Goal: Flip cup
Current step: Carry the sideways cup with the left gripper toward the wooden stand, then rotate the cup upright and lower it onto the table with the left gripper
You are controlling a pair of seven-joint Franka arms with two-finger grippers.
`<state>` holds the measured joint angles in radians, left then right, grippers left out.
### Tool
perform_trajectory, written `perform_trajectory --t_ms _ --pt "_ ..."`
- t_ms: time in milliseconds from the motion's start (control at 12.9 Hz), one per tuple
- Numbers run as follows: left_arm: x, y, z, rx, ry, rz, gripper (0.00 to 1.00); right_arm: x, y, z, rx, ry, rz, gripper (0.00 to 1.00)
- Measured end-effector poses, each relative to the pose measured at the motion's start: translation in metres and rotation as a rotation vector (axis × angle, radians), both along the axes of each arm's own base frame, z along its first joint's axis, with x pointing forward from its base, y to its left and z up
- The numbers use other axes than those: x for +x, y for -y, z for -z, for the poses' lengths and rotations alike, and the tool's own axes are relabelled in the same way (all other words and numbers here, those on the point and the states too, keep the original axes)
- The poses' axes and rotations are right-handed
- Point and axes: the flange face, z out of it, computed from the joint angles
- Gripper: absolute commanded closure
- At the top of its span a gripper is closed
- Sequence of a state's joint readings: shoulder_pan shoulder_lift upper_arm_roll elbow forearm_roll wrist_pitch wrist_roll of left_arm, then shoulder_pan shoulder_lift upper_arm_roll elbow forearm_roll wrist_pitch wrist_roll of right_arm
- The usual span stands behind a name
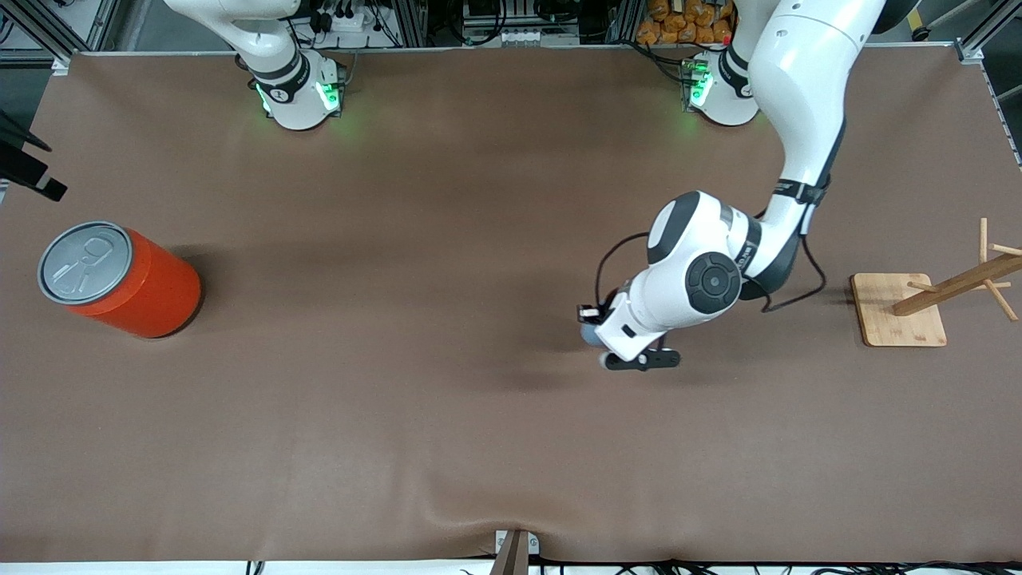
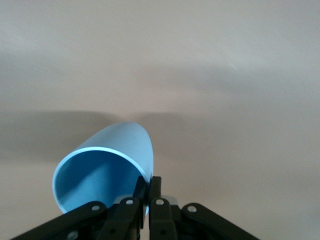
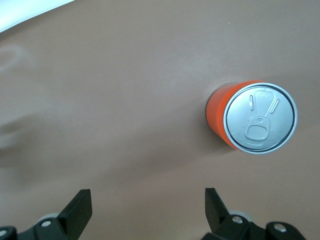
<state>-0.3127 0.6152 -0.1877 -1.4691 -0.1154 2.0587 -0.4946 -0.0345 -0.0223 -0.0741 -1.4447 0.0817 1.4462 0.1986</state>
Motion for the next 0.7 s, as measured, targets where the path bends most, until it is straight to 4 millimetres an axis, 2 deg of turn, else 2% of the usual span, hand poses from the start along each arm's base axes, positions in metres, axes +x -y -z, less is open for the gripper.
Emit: perform_trajectory --t_ms 311,466,699 --pt "0.040 -0.088 -0.005 0.211 0.122 -0.025 1.00 -0.008 -0.007 0.002 0.001 0.013 -0.010 0.00" --pt "0.049 -0.111 0.000 0.290 0.161 0.031 1.00 -0.008 -0.010 0.002 0.001 0.013 -0.017 0.00" --pt "0.049 -0.134 0.025 0.317 0.123 0.169 1.00 -0.007 -0.014 0.004 -0.014 0.007 -0.030 0.00"
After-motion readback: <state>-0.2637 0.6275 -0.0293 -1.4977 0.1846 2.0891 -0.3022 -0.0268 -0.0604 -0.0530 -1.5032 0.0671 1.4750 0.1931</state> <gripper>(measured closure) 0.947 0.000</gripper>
